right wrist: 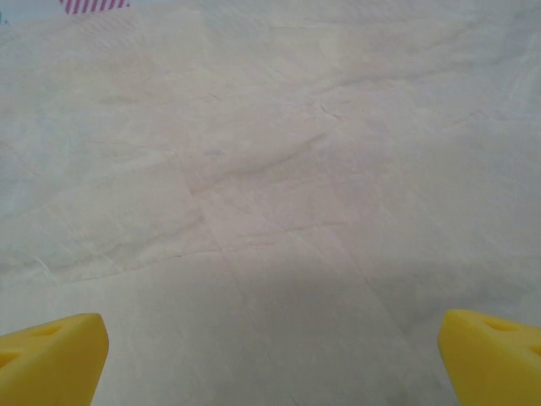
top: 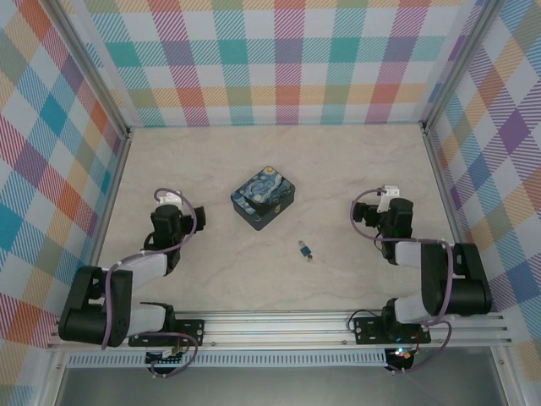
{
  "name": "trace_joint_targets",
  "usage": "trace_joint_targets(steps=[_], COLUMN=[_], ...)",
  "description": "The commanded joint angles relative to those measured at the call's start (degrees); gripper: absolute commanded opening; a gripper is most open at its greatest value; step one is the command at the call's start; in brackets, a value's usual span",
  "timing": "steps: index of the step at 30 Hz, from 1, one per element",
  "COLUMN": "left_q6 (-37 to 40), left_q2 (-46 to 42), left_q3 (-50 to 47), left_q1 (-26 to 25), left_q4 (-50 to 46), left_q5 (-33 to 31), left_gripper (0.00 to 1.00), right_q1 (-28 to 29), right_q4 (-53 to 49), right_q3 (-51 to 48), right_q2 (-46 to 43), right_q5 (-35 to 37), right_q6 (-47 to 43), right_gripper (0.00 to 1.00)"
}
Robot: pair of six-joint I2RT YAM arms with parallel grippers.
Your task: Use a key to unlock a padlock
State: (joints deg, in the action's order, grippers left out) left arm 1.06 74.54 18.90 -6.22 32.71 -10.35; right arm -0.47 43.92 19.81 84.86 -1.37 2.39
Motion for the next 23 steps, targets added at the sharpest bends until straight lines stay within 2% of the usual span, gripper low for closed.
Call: trace_joint_targets(steps=[1,3,4,8,13,23], left_q6=[4.3,4.3,3.7,3.4,1.0,0.5], left_q2=[3.1,4.6,5.5,15.4,15.3,15.3], left_q3=[1.9,3.7,3.5,1.1,4.9,4.9], left_q1=[0.9,1.1,1.4,1.6,2.4,2.9], left_q4=[7.6,6.6,8.3,21.8,14.1,14.4], left_q5=[5.6,8.1,9.3,9.9,6.8,6.8], left_gripper=[1.0,1.0,1.0,1.0,1.0,1.0], right_q1=[-0.6,-0.7,-0.6,-0.5,0.0,0.0], right_q4=[10.3,8.6,4.4,3.9,4.1,3.7], right_q3=[-0.2,1.6,3.2,3.7,3.5,3.7], right_q2=[2.6,3.5,3.3,3.2,3.1,3.1], right_q5=[-4.8,-4.3,-3.5,-3.3,-2.8,-2.7], right_q6=[-2.0,-1.5,-1.2,-1.4,-2.0,-2.0], right_gripper=[1.0,1.0,1.0,1.0,1.0,1.0])
